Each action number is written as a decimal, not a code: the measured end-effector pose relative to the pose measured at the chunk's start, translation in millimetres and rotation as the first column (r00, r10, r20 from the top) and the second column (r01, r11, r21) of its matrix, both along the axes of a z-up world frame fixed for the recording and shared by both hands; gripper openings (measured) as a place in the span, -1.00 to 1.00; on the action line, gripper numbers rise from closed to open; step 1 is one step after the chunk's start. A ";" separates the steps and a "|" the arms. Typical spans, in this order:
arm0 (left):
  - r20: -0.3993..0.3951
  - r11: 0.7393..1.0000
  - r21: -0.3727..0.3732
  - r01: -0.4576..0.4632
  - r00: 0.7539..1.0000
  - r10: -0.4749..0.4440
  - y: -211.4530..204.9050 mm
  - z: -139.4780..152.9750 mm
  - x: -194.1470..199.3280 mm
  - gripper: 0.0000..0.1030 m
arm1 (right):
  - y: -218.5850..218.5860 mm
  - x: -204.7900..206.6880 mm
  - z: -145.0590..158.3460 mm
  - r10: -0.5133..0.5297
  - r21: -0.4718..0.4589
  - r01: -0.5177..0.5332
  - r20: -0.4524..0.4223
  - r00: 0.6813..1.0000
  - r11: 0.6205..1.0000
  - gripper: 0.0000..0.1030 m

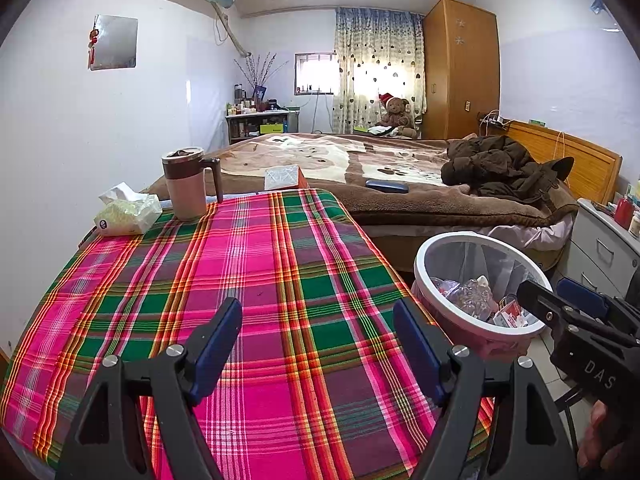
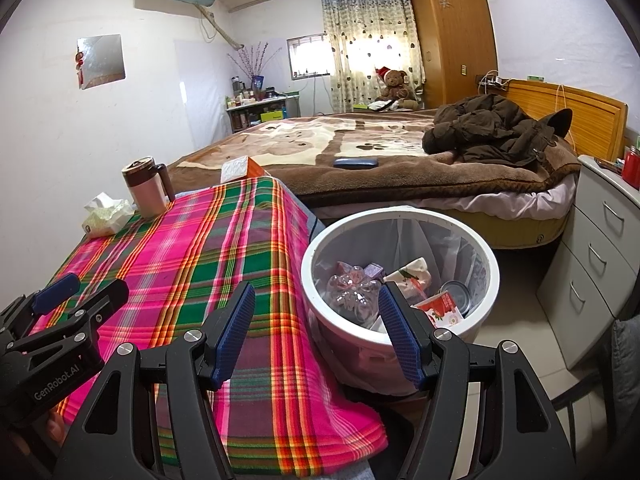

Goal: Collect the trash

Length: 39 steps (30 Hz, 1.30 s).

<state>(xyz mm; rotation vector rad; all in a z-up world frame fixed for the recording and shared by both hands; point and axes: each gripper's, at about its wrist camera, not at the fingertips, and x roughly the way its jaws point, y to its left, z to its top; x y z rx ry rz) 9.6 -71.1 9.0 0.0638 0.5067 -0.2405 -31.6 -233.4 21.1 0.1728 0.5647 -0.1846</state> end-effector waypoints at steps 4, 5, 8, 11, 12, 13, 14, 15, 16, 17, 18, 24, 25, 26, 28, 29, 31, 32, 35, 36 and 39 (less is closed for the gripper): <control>0.000 1.000 -0.001 -0.002 1.000 0.002 0.1 0.2 0.0 0.54 | 0.2 0.5 0.2 0.000 0.000 0.000 0.002 1.000 1.000 0.28; 0.001 1.000 -0.001 -0.003 1.000 0.003 0.1 0.4 0.6 0.54 | 0.2 0.4 0.3 0.000 0.000 0.000 0.001 1.000 1.000 0.28; -0.002 1.000 0.000 -0.002 1.000 0.002 0.5 0.5 0.8 0.54 | 0.3 0.1 0.3 0.000 0.000 0.000 0.002 1.000 1.000 0.28; -0.003 1.000 0.000 -0.002 1.000 0.002 0.7 0.8 1.6 0.54 | 0.3 0.3 0.3 0.001 -0.001 -0.001 0.001 1.000 1.000 0.28; -0.003 1.000 0.000 -0.002 1.000 0.002 0.7 1.0 1.3 0.54 | 0.4 0.2 0.2 -0.001 -0.001 0.001 0.001 1.000 1.000 0.28; -0.004 1.000 -0.001 -0.001 1.000 0.001 1.0 0.7 1.5 0.54 | 0.3 0.1 0.3 0.000 0.000 0.000 0.002 1.000 1.000 0.28; -0.002 1.000 0.001 -0.001 1.000 0.001 0.7 0.8 1.5 0.54 | 0.2 0.2 0.5 0.001 0.001 -0.001 0.002 1.000 1.000 0.28; 0.001 1.000 0.004 -0.001 1.000 0.001 0.3 0.9 1.4 0.54 | 0.6 0.4 0.2 0.000 -0.001 0.000 0.001 1.000 1.000 0.28; 0.001 1.000 0.006 -0.001 1.000 0.001 -0.1 1.0 1.4 0.54 | 0.8 0.3 0.7 0.000 -0.002 0.000 0.000 1.000 1.000 0.28; 0.000 1.000 0.003 -0.001 1.000 0.001 0.0 1.0 1.6 0.54 | 0.6 0.3 0.7 0.001 -0.001 -0.001 0.002 1.000 1.000 0.28; 0.000 1.000 0.002 0.000 1.000 0.000 -0.5 1.1 1.3 0.54 | 0.7 0.5 0.7 0.001 -0.001 -0.001 0.001 1.000 1.000 0.28; 0.001 1.000 -0.003 0.000 1.000 0.000 -0.2 1.8 1.9 0.54 | 0.9 0.6 0.6 0.000 -0.002 0.000 0.001 1.000 1.000 0.28; 0.002 1.000 -0.005 -0.003 1.000 0.003 -0.1 1.8 1.7 0.54 | 0.8 0.7 0.7 0.000 -0.002 0.000 0.001 1.000 1.000 0.28; 0.001 1.000 -0.005 -0.002 1.000 0.002 0.4 1.5 1.7 0.54 | 0.9 0.4 0.6 0.000 -0.001 0.000 0.001 1.000 1.000 0.28; 0.000 1.000 -0.006 -0.004 1.000 0.004 1.1 1.4 1.6 0.54 | 0.9 0.4 0.6 0.001 -0.001 -0.001 0.001 1.000 1.000 0.28; 0.000 1.000 -0.005 -0.002 1.000 0.002 1.2 1.4 1.8 0.54 | 0.9 0.8 0.9 0.001 -0.001 -0.001 0.001 1.000 1.000 0.28; 0.001 1.000 -0.006 -0.003 1.000 0.003 1.3 1.4 1.8 0.54 | 0.9 0.4 0.6 0.000 -0.001 0.000 0.002 1.000 1.000 0.28; 0.001 1.000 -0.005 -0.001 1.000 0.001 1.6 1.2 2.1 0.54 | 0.8 0.4 0.6 0.000 -0.001 0.000 0.001 1.000 1.000 0.28; -0.001 1.000 -0.007 0.000 1.000 0.000 1.9 0.7 1.8 0.54 | 0.7 0.4 0.6 0.000 -0.001 0.000 0.001 1.000 1.000 0.28; 0.000 1.000 -0.007 -0.001 1.000 0.001 1.8 0.7 1.7 0.54 | 0.8 0.4 0.6 0.001 -0.001 -0.001 0.001 1.000 1.000 0.28; 0.000 1.000 -0.006 -0.008 1.000 0.008 1.7 0.5 1.5 0.54 | 0.7 0.2 0.6 0.002 -0.002 -0.002 0.002 1.000 1.000 0.28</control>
